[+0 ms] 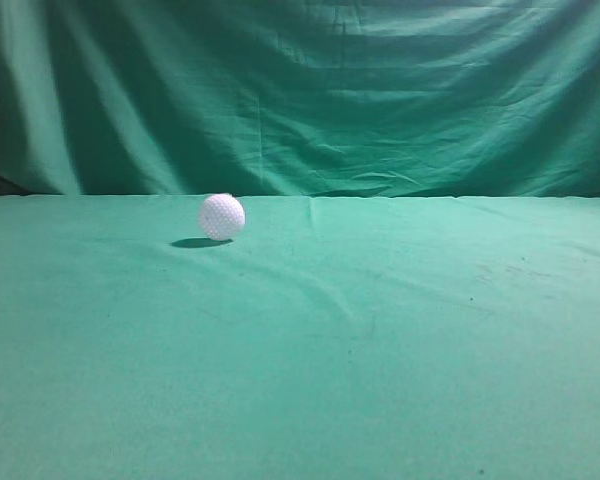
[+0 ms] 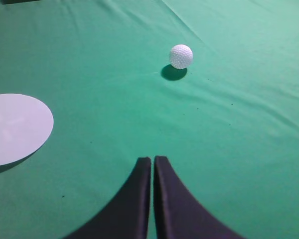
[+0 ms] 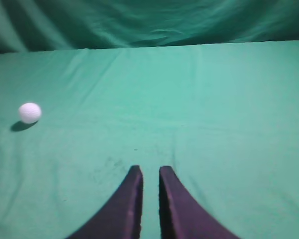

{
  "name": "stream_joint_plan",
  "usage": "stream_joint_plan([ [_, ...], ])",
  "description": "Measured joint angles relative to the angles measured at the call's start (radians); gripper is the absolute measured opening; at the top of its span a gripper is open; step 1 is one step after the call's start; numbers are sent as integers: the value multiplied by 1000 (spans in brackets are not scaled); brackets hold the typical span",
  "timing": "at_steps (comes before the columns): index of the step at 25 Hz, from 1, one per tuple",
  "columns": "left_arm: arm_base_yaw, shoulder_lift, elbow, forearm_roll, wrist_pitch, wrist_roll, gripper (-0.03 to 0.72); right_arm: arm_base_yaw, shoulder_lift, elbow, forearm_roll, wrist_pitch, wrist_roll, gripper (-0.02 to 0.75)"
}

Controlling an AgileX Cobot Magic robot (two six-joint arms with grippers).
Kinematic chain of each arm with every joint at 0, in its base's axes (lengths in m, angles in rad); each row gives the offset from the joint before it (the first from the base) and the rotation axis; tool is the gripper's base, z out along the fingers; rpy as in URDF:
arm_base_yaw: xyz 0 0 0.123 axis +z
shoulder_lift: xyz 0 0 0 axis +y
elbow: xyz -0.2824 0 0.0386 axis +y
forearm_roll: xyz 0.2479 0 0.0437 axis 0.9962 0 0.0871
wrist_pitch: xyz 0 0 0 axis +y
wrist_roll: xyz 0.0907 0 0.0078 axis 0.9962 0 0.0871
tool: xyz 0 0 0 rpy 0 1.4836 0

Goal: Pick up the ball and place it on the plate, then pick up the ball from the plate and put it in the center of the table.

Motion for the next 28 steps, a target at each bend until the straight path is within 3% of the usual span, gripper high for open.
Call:
stream_joint_plan([
  [5, 0, 0, 0, 0, 0, 0, 0, -166, -27, 111, 64, -75, -8, 52],
  [10, 0, 0, 0, 0, 0, 0, 0, -226, -27, 142, 76, -84, -52, 52],
  [28, 0, 0, 0, 0, 0, 0, 0, -235, -27, 143, 78, -84, -78, 52],
])
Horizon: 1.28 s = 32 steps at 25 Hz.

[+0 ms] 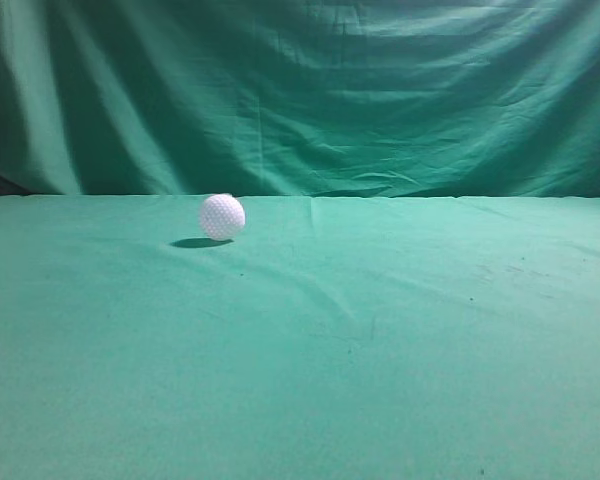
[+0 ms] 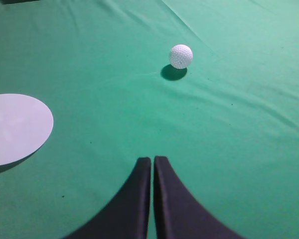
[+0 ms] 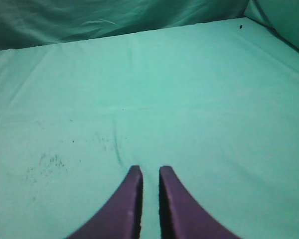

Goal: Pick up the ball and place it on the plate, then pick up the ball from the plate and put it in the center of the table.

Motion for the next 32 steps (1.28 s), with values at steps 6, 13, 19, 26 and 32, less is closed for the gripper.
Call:
stream_joint_plan([
  [6, 0, 0, 0, 0, 0, 0, 0, 0, 0, 0, 0, 0, 6, 52],
  [13, 33, -94, 0, 0, 2, 0, 0, 0, 0, 0, 0, 0, 9, 52],
  [19, 94, -279, 14, 44, 2, 2, 0, 0, 0, 0, 0, 0, 9, 52],
  [26, 103, -304, 104, 88, 0, -7, 0, 0, 0, 0, 0, 0, 9, 52],
  [32, 103, -304, 157, 88, -17, -16, 0, 0, 0, 0, 0, 0, 9, 52],
])
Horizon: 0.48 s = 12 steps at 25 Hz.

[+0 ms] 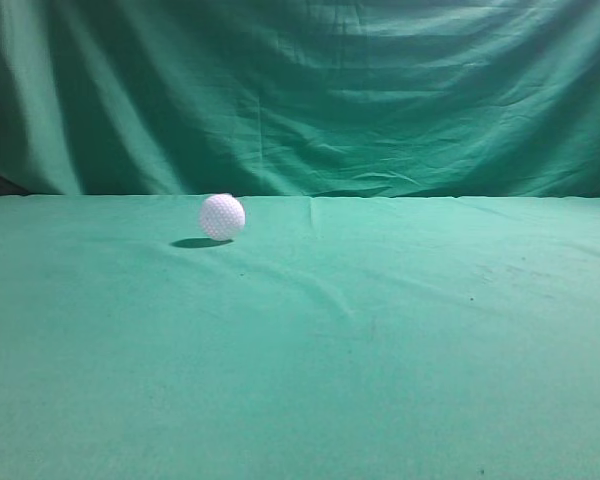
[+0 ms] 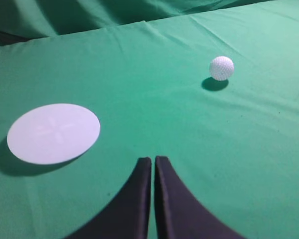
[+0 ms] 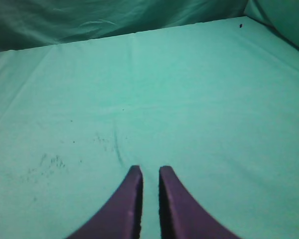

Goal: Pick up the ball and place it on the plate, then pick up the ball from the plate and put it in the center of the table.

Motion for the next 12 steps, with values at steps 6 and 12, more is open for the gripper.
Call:
stream_joint_plan([
  [6, 0, 0, 0, 76, 2, -52, 0, 0, 0, 0, 0, 0, 2, 52],
  [12, 0, 0, 0, 307, 27, -349, 0, 0, 0, 0, 0, 0, 2, 52],
])
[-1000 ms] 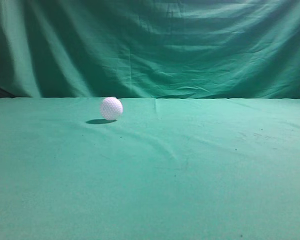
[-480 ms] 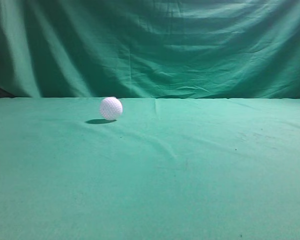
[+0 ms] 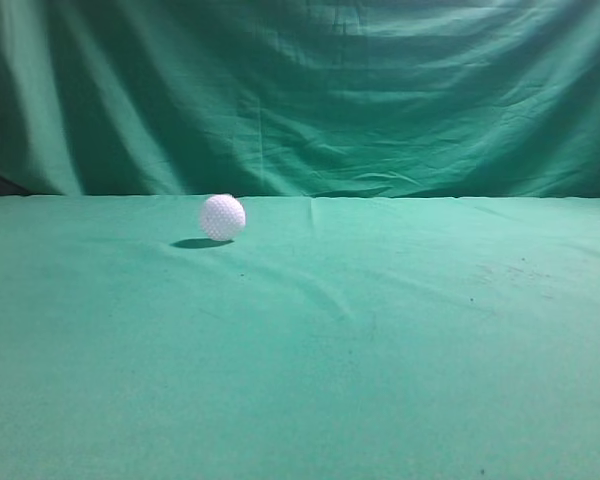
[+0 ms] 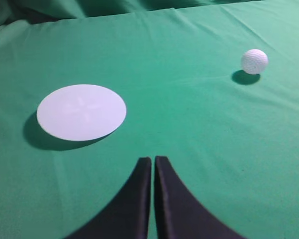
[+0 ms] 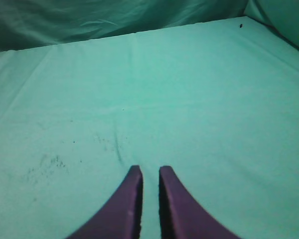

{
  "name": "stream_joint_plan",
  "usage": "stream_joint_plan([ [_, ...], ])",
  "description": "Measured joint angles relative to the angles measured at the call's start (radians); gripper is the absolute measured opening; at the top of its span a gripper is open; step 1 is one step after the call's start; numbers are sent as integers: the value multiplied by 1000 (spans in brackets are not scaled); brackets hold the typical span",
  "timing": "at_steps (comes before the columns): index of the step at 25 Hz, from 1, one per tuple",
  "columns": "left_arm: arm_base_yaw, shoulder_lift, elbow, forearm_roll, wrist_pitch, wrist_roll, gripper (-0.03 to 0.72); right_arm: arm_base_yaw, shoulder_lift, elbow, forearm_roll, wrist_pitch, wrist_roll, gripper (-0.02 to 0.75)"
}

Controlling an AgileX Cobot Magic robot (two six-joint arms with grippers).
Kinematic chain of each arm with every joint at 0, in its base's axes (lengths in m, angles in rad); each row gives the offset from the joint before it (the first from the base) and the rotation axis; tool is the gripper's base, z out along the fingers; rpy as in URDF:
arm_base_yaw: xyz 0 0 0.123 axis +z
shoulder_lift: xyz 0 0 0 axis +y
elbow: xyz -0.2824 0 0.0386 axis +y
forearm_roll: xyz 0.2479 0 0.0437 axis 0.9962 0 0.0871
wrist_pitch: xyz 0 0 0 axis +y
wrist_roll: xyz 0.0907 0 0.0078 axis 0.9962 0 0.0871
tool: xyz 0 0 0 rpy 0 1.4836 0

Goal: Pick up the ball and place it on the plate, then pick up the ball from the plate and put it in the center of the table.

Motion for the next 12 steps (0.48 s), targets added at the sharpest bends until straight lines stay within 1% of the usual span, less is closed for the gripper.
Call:
stream_joint_plan([
  [5, 0, 0, 0, 59, 2, -38, 0, 0, 0, 0, 0, 0, 0, 52],
  [12, 0, 0, 0, 61, 2, -43, 0, 0, 0, 0, 0, 0, 0, 52],
])
